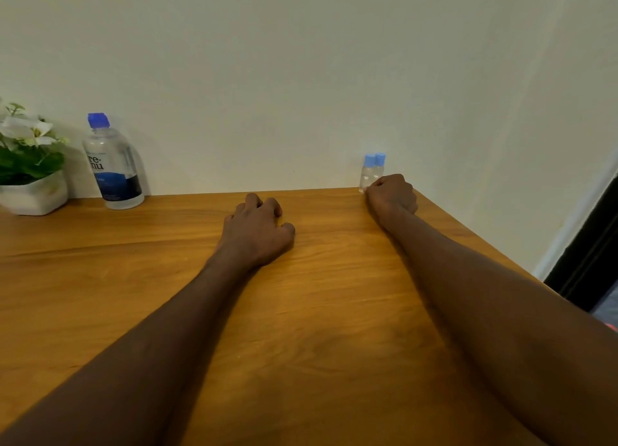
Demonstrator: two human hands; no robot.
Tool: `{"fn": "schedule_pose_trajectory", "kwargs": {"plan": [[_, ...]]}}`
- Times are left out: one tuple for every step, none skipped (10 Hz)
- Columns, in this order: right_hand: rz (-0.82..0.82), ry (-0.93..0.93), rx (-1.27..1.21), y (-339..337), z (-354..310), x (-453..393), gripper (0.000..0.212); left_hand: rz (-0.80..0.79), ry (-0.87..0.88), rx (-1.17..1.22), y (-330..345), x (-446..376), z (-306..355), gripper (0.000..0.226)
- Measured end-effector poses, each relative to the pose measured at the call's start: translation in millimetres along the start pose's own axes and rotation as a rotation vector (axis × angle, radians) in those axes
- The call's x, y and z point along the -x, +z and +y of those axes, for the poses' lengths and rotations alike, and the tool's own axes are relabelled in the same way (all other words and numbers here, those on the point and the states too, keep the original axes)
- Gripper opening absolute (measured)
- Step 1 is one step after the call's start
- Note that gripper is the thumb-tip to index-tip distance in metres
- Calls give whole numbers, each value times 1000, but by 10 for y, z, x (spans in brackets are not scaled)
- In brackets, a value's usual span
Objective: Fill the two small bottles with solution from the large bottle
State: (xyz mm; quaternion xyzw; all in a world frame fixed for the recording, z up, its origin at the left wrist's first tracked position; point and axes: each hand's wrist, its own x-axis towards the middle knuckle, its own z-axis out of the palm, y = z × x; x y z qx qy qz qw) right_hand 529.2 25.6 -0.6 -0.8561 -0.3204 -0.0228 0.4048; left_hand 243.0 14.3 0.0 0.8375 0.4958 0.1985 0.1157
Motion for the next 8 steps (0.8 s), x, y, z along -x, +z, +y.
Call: {"fn": "schedule_pose_trajectory", "kwargs": {"plan": [[0,1,0,-5,-7,10,21,-1,-2,5,-9,-1,0,50],[-6,1,1,-20,-16,28,22,0,-3,9,-15,1,6,51],[-9,-4,7,-24,-22,35,23,2,-3,13,-10,1,6,51],[-11,0,13,-46,-33,57,22,3,-9,15,-16,4,5,51],[-8,4,16,-55,-24,51,23,2,-3,20,-13,3,13,50],[-7,16,0,-98,-53,95,27,5,2,21,-12,-8,-5,51],[-8,-29,-30,-78,-62,97,28,11,2,26,-17,-9,-15,51],[-72,-109,-56,-109,-78,120,29,16,9,51,5,-27,7,51]]}}
